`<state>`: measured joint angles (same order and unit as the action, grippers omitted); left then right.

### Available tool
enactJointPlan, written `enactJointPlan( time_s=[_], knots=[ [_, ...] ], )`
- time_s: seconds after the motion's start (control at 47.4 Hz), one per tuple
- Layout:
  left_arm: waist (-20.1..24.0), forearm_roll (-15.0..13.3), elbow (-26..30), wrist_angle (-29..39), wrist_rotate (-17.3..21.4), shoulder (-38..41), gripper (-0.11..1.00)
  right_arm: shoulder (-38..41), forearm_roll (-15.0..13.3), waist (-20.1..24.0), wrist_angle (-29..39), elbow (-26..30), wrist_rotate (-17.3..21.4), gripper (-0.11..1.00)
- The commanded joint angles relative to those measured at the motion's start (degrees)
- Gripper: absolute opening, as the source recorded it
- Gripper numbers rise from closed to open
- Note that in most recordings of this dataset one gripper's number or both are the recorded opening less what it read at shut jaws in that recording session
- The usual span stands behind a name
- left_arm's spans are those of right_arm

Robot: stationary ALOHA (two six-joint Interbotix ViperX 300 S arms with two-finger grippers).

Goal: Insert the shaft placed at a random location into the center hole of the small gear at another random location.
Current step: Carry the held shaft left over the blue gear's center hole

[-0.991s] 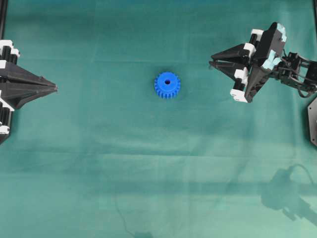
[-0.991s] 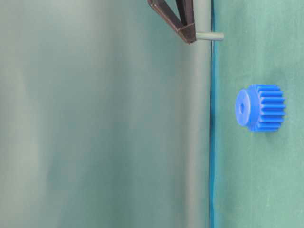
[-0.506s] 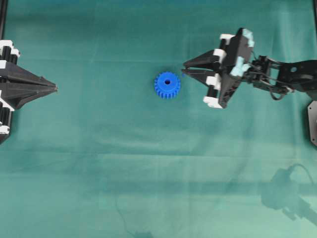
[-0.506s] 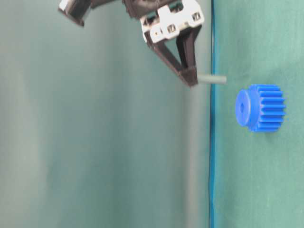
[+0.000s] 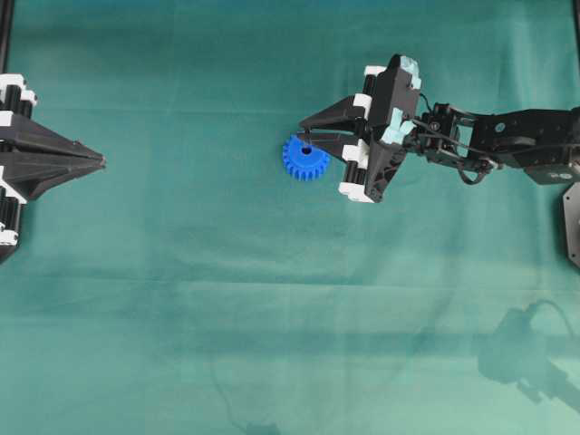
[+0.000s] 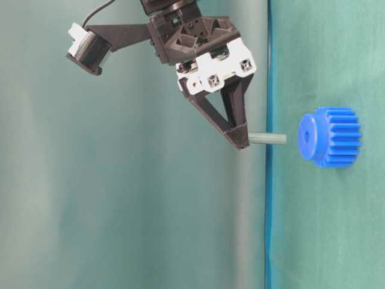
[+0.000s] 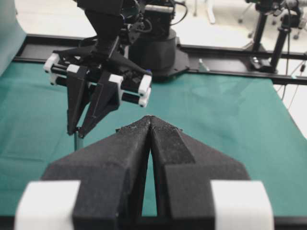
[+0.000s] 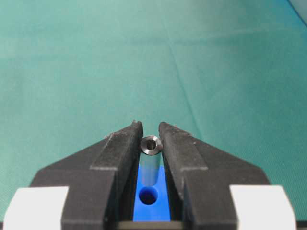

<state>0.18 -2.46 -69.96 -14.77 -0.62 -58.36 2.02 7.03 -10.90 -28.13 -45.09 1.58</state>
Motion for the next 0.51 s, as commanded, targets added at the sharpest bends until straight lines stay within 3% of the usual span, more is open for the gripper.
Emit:
enactJointPlan(
  time_s=[0.0,0.485],
  knots=[
    [0.0,-0.1,0.5,-0.4,-0.1,0.4,0.00,-0.7,0.0,0.1,-0.1,1.1,-0.1,0.14],
    [0.0,-0.1,0.5,-0.4,-0.1,0.4,0.00,2.7,0.4,0.1,0.0,1.1,-0.1,0.14]
  ],
)
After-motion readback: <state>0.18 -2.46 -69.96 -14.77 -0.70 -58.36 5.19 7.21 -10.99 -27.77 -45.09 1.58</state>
